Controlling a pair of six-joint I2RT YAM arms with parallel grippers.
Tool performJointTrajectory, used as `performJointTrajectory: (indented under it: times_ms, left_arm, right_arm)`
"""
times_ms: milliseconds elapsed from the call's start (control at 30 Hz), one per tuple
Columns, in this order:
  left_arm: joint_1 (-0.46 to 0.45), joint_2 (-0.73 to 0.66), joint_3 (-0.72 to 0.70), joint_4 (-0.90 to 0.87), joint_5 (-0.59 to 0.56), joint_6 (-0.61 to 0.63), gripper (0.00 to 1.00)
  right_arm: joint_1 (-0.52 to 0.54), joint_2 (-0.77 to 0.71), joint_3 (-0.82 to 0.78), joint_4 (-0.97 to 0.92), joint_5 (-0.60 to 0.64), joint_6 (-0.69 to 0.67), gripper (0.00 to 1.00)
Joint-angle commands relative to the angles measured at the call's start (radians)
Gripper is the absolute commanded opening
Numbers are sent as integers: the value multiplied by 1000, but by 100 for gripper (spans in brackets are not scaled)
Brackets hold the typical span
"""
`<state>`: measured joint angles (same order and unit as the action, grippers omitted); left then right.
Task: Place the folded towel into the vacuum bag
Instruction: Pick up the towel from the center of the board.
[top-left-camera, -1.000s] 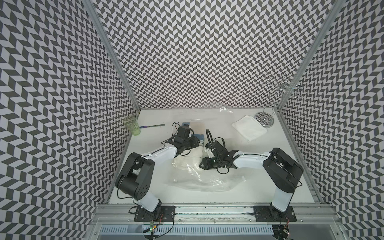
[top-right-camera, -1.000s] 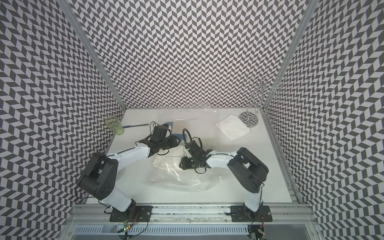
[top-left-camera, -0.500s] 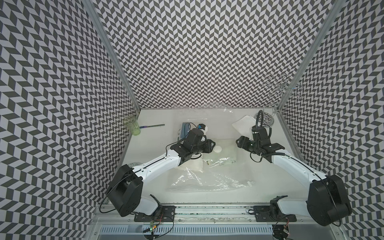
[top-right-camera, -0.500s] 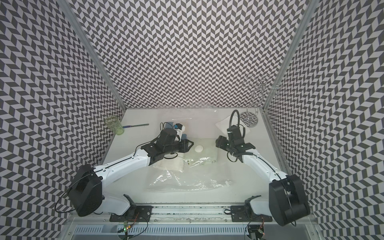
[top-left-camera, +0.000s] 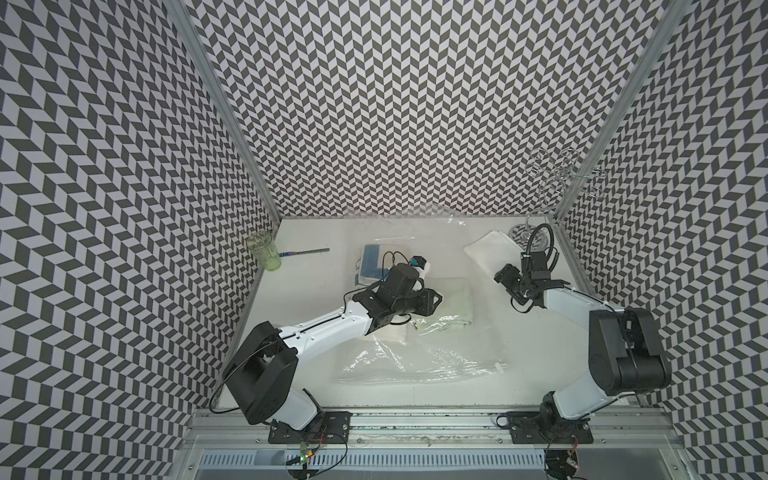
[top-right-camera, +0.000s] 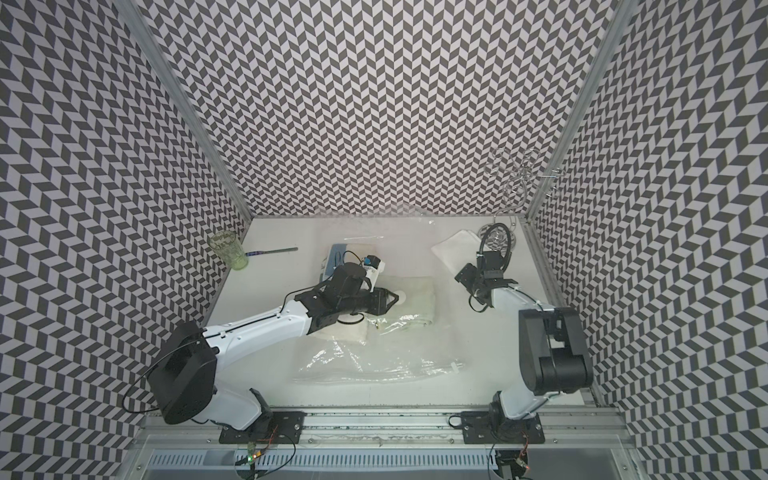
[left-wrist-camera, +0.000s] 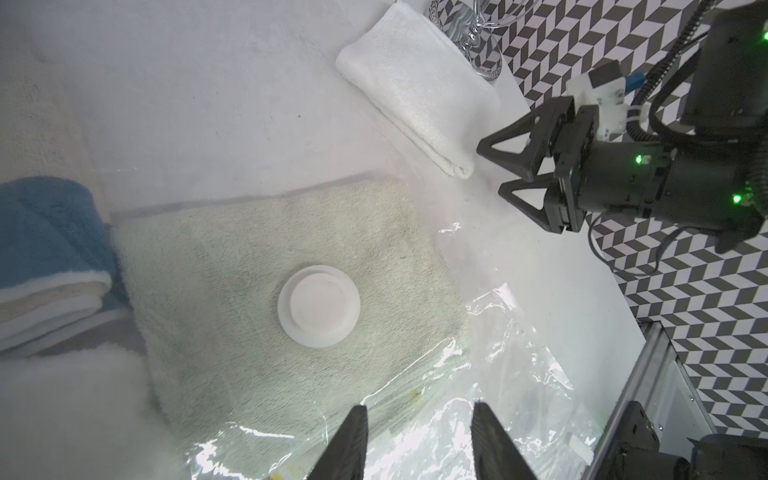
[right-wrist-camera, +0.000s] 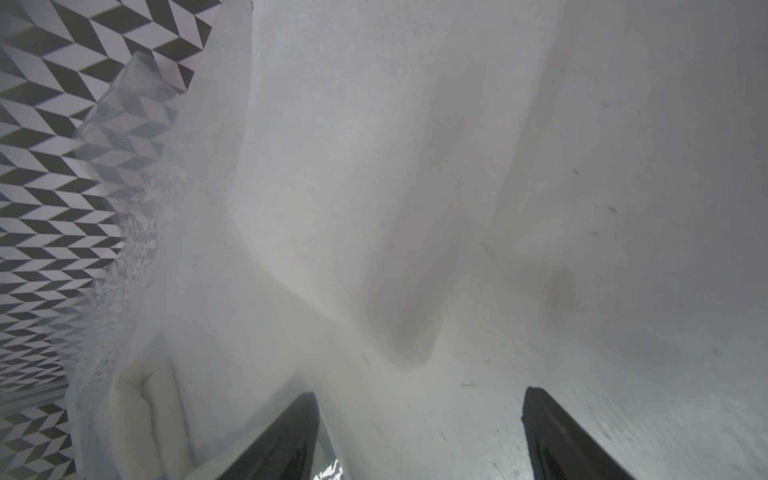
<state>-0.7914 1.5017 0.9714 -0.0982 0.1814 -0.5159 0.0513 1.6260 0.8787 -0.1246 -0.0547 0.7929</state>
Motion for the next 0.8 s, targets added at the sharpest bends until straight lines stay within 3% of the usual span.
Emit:
performJointTrajectory:
  times_ms: [0, 367, 433, 600, 767]
  left_arm:
    - [7, -38, -18, 11, -3, 30, 44]
    - [24, -70, -37, 21, 12, 39, 44]
    - [29, -74, -46, 26, 19, 37, 44]
    - [47, -84, -52, 11, 26, 38, 44]
    - [68, -110, -60, 3, 22, 34, 44]
  right_arm:
    - [-11, 56, 57, 93, 19, 54, 78]
    - [-22, 206, 76, 146, 34, 222, 72]
    - [-32, 224, 66, 163, 18, 239, 65]
    - [-67, 214, 7, 221, -27, 233, 31]
    - [-73, 74, -15, 206, 9, 150, 15]
